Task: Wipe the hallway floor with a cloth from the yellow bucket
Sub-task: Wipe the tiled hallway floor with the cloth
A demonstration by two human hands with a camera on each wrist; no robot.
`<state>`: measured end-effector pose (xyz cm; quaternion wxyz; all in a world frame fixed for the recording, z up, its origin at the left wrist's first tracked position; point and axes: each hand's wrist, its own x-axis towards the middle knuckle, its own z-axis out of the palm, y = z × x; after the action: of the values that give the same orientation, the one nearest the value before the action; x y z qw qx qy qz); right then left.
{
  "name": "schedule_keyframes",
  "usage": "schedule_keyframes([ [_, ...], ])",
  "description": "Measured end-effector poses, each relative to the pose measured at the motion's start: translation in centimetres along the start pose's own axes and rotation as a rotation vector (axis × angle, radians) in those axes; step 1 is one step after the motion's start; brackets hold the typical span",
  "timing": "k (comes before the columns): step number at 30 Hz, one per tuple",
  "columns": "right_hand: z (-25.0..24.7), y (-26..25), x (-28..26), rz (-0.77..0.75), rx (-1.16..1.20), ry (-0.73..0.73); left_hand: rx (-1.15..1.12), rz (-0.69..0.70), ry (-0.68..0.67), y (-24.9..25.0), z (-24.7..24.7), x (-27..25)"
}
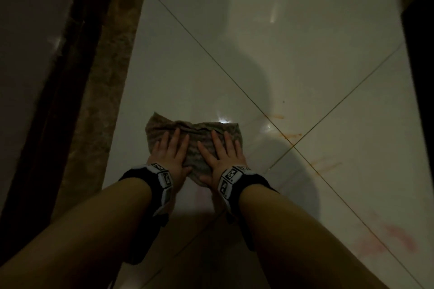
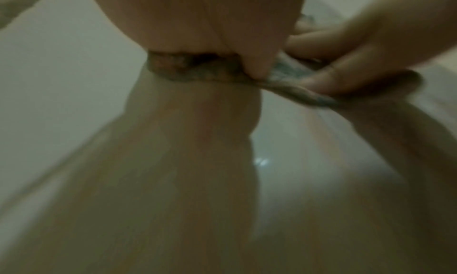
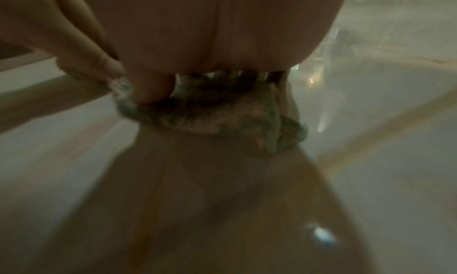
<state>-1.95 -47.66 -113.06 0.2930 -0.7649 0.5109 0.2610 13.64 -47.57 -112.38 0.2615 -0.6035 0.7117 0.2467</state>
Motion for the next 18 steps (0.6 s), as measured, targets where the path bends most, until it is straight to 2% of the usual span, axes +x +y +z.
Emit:
schedule_keyframes([
  [4, -2.1, -0.2, 2.5, -0.009, 0.022, 0.007, -0.067, 0.024, 0.022, -2.4, -1.1, 1.6],
  [9, -4.2, -1.1, 5.3, -0.035, -0.001, 0.008, -0.028, -0.019, -0.008, -5.1, -2.4, 3.4],
  [13, -6.1, -2.2, 7.8, -0.043, 0.017, 0.02, -0.013, 0.021, 0.049, -7.7, -3.4, 5.0],
  [18, -8.3, -2.8, 10.3, -0.081, -0.011, 0.035, -0.014, -0.036, -0.023, -9.4, -5.1, 7.1],
])
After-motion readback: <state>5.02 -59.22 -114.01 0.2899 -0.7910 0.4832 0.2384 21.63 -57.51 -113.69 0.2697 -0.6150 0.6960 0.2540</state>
